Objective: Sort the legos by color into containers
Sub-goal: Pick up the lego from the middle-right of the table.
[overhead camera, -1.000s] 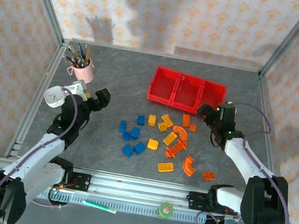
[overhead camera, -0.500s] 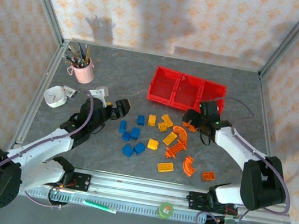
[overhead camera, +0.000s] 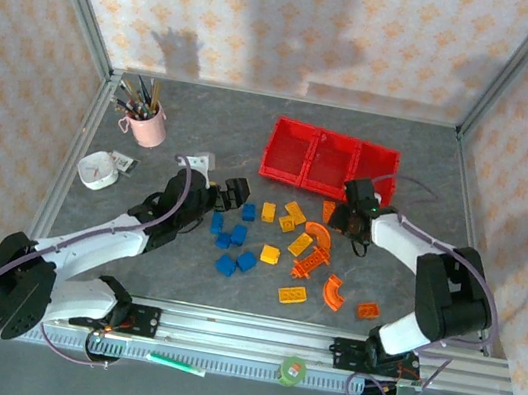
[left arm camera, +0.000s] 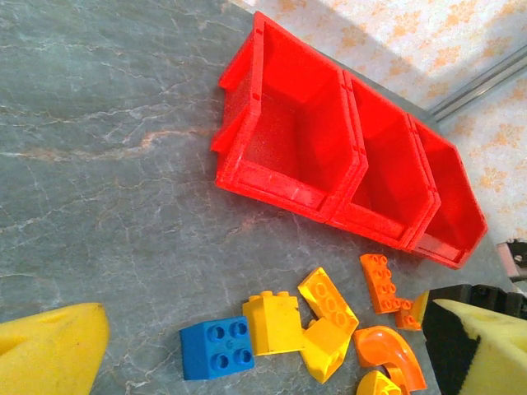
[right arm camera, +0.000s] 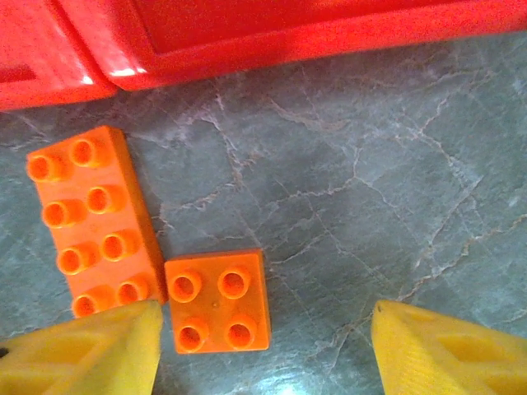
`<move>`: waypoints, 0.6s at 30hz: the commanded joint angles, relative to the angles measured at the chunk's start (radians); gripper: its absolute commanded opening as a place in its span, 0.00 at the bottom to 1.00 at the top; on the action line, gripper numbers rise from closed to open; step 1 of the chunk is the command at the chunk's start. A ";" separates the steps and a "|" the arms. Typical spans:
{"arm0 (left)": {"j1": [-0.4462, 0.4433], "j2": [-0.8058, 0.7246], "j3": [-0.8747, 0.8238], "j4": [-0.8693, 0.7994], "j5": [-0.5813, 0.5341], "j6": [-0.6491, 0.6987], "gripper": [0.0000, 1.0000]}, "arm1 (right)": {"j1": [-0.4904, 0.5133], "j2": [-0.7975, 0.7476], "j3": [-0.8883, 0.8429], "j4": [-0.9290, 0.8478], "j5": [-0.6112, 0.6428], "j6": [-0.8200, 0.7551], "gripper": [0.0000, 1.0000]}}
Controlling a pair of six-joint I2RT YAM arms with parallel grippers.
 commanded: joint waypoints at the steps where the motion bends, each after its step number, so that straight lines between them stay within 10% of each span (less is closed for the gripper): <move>1: -0.011 0.011 0.041 0.013 -0.026 0.002 0.99 | 0.003 0.024 0.021 -0.024 0.034 -0.010 0.63; 18: -0.017 0.020 0.061 -0.011 -0.037 0.013 0.99 | 0.019 0.006 0.014 -0.083 0.112 0.009 0.54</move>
